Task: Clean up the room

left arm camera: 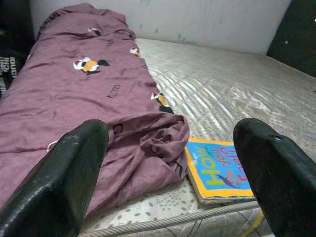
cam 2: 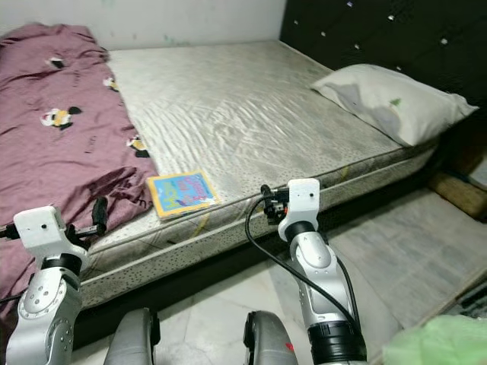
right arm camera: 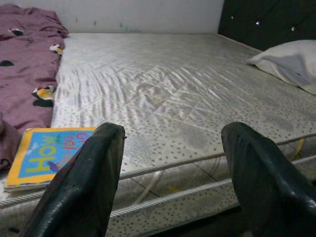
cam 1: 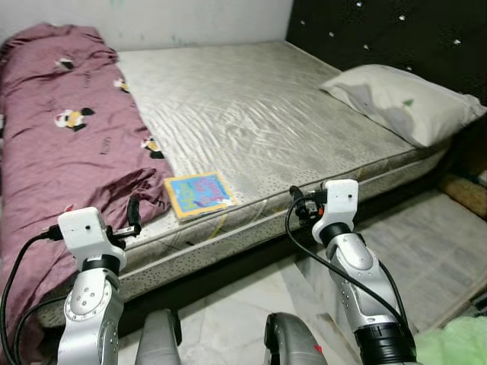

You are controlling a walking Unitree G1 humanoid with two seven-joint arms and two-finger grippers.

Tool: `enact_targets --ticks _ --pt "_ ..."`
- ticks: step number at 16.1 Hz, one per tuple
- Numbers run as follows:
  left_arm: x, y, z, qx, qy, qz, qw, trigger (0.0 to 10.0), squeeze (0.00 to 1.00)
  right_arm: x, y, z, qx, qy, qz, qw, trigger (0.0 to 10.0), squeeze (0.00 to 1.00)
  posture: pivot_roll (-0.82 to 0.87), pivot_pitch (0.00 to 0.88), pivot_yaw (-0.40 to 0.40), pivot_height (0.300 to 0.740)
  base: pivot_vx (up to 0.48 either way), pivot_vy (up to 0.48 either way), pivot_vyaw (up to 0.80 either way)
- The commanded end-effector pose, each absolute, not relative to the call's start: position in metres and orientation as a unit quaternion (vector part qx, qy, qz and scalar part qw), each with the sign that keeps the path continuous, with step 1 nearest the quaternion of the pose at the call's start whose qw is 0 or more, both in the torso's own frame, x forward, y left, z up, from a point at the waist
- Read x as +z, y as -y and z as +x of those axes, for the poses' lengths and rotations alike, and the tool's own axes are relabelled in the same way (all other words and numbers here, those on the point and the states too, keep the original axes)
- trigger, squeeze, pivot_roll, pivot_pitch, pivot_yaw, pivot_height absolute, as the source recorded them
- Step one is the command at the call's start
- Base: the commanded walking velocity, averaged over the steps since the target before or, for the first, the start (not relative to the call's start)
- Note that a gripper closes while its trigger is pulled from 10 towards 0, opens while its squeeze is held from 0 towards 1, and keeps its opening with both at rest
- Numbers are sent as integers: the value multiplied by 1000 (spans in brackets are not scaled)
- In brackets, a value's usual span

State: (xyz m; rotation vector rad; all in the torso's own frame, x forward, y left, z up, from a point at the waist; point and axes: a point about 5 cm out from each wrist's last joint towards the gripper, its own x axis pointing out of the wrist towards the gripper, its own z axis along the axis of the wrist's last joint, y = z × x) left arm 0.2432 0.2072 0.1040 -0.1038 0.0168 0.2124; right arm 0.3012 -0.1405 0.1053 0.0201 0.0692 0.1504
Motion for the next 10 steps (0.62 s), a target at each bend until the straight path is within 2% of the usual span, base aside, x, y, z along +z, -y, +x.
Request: enact_targets --ticks 1,4,10 --pt "104 -204 245 100 -10 -53 994 10000 0 108 142 303 74 -31 6 997 10000 0 -16 0 -82 607 0 0 0" --pt "103 -204 246 102 -12 -58 993 10000 0 108 143 303 74 -31 8 997 10000 0 -18 0 -83 607 0 0 0" --pt "103 -204 247 99 -12 -60 993 10000 0 108 143 305 75 -32 7 997 10000 0 -20 0 -85 607 0 424 0"
